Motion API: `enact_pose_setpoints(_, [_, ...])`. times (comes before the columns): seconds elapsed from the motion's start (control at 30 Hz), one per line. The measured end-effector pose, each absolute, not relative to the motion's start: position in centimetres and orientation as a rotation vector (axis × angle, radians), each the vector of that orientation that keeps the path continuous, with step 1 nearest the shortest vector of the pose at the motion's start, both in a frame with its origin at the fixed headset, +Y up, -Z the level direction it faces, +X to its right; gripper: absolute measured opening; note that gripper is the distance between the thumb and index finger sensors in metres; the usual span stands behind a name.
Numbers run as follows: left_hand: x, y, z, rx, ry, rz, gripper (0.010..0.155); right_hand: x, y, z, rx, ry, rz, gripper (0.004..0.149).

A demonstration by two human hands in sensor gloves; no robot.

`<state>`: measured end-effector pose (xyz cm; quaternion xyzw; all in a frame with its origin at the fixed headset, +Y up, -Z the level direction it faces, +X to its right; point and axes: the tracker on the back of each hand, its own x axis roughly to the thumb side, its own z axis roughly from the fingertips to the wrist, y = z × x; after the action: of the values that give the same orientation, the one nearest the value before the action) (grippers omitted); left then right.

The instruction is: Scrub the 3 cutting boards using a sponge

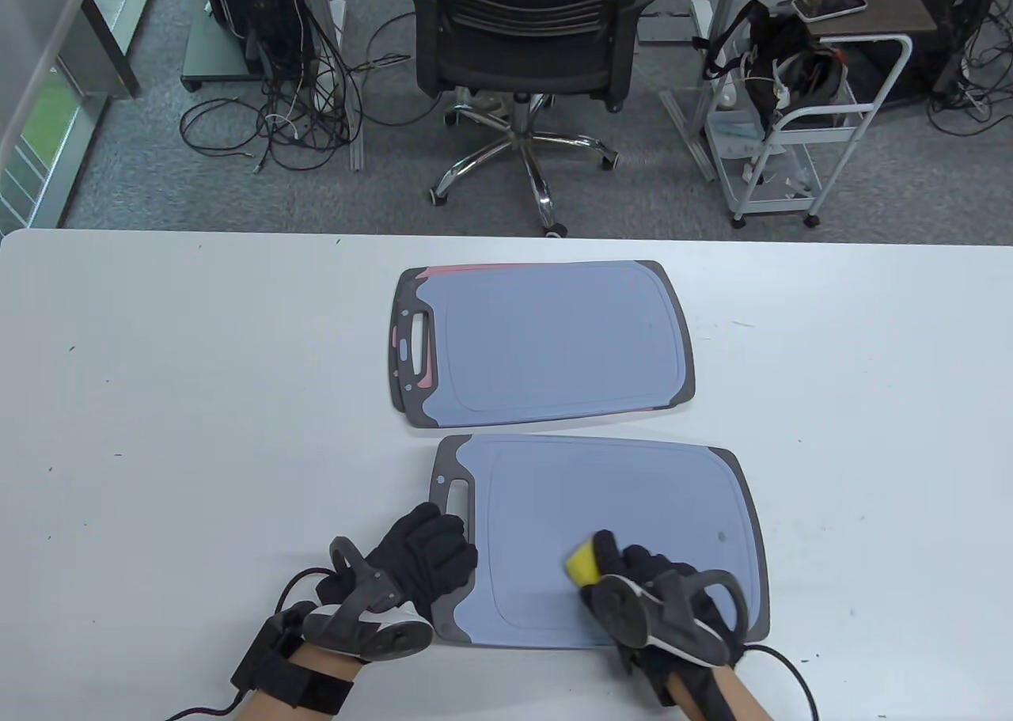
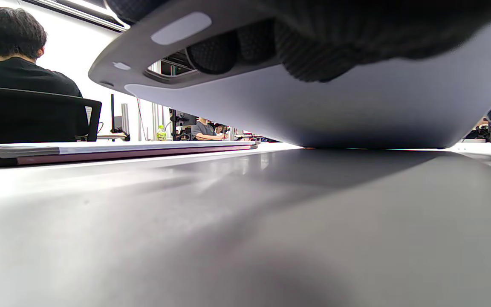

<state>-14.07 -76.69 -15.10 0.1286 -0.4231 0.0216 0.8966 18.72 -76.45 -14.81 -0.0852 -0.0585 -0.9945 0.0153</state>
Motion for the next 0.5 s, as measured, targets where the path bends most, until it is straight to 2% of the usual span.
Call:
enact_pose_setpoints(0.13, [-14.1, -76.7, -15.1, 0.268, -0.876, 0.043, 0.045, 26.9, -77.7, -14.5, 0.19, -0.268, -3.079, 0.071])
enact_pose_setpoints(0.23, [-14.0, -76.7, -15.0, 0.273, -0.874, 0.037, 0.044, 27.0, -77.8, -14.5, 0.172, -0.223, -3.143, 0.071])
enact_pose_setpoints(0.33, [-14.0, -76.7, -15.0, 0.274, -0.873, 0.036, 0.045, 22.7, -77.1, -14.8, -0.091, -0.17, -3.14, 0.071])
enact_pose_setpoints(0.5, [-14.1, -76.7, -15.1, 0.265, -0.872, 0.047, 0.045, 9.9, -75.2, -13.6, -0.742, -0.101, -3.06, 0.071])
